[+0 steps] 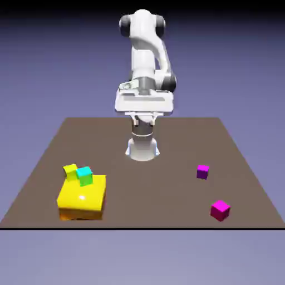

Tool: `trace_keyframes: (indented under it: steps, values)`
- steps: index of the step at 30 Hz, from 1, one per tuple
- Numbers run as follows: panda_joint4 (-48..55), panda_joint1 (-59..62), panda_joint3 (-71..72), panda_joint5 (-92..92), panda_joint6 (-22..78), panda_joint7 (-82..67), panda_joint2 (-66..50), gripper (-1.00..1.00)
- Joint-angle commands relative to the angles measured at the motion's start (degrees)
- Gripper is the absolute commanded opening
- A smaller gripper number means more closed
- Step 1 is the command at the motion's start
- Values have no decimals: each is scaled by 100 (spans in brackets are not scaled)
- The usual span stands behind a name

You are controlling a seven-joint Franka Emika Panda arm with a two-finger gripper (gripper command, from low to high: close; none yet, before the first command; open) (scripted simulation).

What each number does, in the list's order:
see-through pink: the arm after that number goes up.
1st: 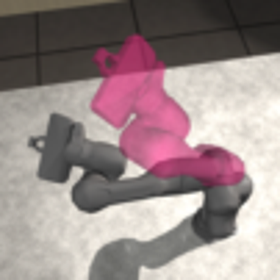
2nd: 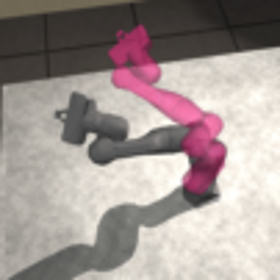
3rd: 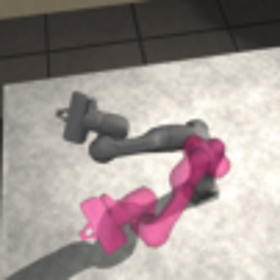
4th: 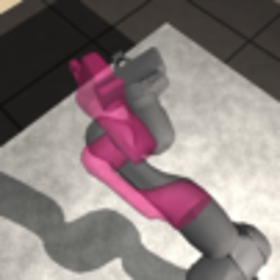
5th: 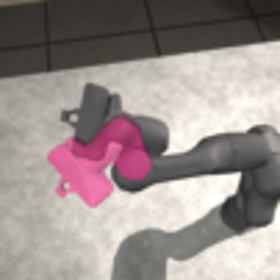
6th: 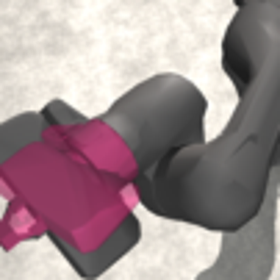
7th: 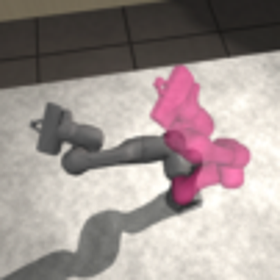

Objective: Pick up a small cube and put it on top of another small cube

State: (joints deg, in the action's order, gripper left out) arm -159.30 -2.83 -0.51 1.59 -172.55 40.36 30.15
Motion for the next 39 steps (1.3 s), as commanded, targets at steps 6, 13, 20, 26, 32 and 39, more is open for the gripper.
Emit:
trace_keyframes:
  steps: [6, 13, 20, 26, 32, 39]
  values:
    - [846, -1064, -253, 792, 727, -1045, -1246, 0]
    - [1833, -2306, -549, 1717, 1574, -2263, -2700, 0]
    - [2820, -3548, -844, 2641, 2422, -3481, -4153, 0]
    - [3666, -4612, -1097, 3433, 3148, -4526, -5399, 0]
    - [4123, -4970, -1284, 3880, 3114, -4829, -6325, 0]
    - [4130, -4964, -1289, 3888, 3091, -4820, -6354, -100]
